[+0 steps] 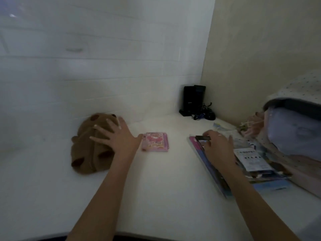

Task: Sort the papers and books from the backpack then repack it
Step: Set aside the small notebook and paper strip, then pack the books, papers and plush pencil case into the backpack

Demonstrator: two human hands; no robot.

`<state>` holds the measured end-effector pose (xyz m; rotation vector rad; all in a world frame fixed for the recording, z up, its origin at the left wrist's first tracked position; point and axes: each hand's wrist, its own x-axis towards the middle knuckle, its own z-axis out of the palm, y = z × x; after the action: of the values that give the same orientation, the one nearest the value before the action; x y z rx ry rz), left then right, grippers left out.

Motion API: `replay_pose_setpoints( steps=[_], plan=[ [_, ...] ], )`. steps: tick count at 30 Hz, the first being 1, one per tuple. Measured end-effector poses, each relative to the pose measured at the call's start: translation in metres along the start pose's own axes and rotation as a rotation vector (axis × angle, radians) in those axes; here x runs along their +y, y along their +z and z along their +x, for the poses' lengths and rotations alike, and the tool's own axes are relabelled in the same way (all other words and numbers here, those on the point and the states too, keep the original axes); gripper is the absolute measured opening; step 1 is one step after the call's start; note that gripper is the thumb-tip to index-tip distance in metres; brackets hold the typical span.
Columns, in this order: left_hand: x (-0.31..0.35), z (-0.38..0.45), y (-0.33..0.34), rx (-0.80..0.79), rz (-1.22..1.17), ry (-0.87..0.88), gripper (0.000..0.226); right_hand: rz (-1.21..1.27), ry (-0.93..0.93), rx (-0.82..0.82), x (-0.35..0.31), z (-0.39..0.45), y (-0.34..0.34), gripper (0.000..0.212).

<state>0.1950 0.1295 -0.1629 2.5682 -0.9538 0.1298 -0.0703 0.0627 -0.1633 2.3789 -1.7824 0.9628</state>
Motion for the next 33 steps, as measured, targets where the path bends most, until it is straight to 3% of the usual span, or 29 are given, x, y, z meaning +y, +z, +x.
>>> replay_pose_setpoints(
  steps=[3, 6, 9, 13, 16, 19, 21, 23, 26, 29, 32, 33],
  plan=[
    [-0.03, 0.014, -0.004, -0.133, 0.054, -0.098, 0.083, 0.103, -0.141, -0.078, -0.044, -0.006, 0.022, 0.023],
    [-0.04, 0.021, -0.016, -0.082, -0.011, -0.128, 0.061, 0.417, -0.217, -0.203, -0.086, -0.021, 0.033, 0.029],
    [-0.041, 0.014, -0.025, 0.005, -0.132, -0.124, 0.05, 0.801, -0.113, -0.449, -0.122, -0.036, 0.037, 0.031],
    [-0.023, -0.019, -0.031, 0.167, -0.348, 0.002, 0.043, 1.248, 0.037, -0.796, -0.16, -0.048, 0.042, 0.048],
    [0.011, -0.043, -0.05, 0.156, -0.728, 0.037, 0.042, 1.472, 0.096, -0.645, -0.169, -0.035, 0.033, 0.048],
    [0.058, -0.063, -0.062, -0.032, -1.055, -0.003, 0.044, 1.547, 0.19, -0.477, -0.133, -0.01, 0.011, 0.055],
    [0.093, -0.081, -0.062, -0.102, -1.094, 0.149, 0.038, 1.649, 0.287, -0.504, -0.096, -0.001, -0.017, 0.053],
    [0.127, -0.101, -0.058, -0.155, -1.146, 0.39, 0.031, 1.678, 0.417, -0.389, -0.053, 0.004, -0.041, 0.044],
    [0.168, -0.129, -0.042, -0.306, -1.089, 0.793, 0.033, 1.363, 0.567, -0.097, 0.011, 0.011, -0.074, 0.038],
    [0.191, -0.156, -0.007, -0.558, -0.843, 1.005, 0.062, 0.713, 0.56, 0.013, 0.078, 0.018, -0.082, 0.034],
    [0.203, -0.192, 0.021, -0.461, -0.44, 1.108, 0.078, -0.065, 0.342, -0.087, 0.119, 0.013, -0.084, 0.046],
    [0.207, -0.201, 0.023, -0.403, -0.369, 1.094, 0.075, -0.191, 0.286, -0.097, 0.128, 0.011, -0.086, 0.049]
  ],
)
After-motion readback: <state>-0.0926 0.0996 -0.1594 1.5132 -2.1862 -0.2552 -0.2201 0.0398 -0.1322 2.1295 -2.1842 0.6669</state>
